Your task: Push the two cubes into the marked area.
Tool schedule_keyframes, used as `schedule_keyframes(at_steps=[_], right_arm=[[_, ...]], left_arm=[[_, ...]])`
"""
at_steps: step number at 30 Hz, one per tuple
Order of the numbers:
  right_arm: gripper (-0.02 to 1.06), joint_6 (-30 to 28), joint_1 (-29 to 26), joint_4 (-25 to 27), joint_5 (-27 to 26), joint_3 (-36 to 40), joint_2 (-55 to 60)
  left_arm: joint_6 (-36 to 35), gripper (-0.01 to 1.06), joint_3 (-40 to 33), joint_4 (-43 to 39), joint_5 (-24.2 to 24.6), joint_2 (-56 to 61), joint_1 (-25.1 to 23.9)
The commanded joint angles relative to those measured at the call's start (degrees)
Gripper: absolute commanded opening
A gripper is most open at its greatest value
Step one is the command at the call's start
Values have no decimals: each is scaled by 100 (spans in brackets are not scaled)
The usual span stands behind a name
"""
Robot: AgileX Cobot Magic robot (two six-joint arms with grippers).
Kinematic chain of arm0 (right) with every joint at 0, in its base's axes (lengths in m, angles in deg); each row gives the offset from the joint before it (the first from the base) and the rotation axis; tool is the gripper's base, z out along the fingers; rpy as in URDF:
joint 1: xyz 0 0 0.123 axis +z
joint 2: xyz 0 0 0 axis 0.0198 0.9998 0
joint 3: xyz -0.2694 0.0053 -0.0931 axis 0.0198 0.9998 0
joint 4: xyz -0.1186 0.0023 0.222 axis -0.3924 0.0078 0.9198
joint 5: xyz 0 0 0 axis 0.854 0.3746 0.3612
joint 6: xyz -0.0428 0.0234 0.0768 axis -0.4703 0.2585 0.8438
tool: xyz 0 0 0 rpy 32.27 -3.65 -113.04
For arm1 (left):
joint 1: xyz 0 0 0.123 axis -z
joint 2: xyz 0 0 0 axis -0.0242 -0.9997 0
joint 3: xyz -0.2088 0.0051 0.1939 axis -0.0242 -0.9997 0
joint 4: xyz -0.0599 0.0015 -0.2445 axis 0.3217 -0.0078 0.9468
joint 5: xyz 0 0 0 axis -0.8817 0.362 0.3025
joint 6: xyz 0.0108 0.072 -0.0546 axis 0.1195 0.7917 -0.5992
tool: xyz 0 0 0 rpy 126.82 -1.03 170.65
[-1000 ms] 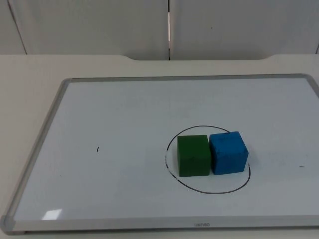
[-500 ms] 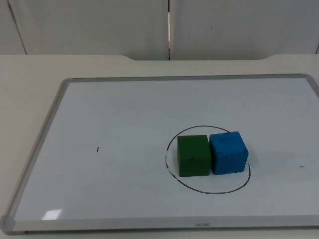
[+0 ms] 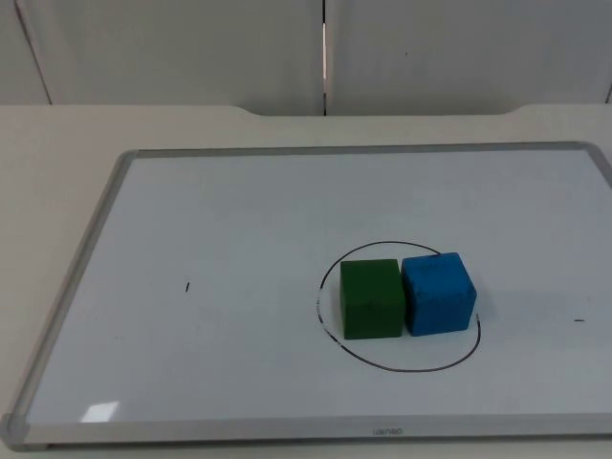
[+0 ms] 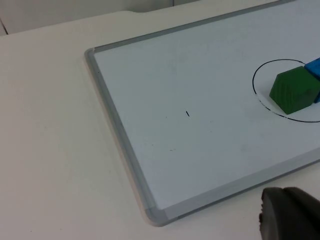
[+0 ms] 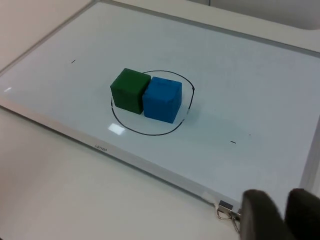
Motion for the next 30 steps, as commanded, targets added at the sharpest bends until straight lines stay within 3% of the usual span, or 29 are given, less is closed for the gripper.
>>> schedule_keyframes(at_steps=[1, 3, 4, 8, 9, 13, 27, 30], right_arm=[[30, -42, 35, -17, -85, 38, -17], [48, -42, 35, -17, -85, 38, -17], [48, -42, 35, -17, -85, 38, -17], [76, -42, 35, -29, -85, 38, -17], [76, -42, 35, -29, -85, 38, -17], [79, -42, 35, -29, -85, 38, -17], [79, -42, 35, -29, -85, 38, -17], [92, -42, 35, -29, -85, 38, -17]], left_arm=[[-13, 5, -34, 28, -58, 22, -17], [-13, 19, -34, 28, -58, 22, -17], [-13, 19, -34, 28, -58, 22, -17], [-13, 60, -34, 28, -58, 22, -17], [-13, 60, -34, 28, -58, 22, -17], [-13, 87, -34, 28, -58, 22, -17], [-13, 91, -34, 28, -58, 22, -17], [-13, 105, -34, 28, -58, 22, -17]])
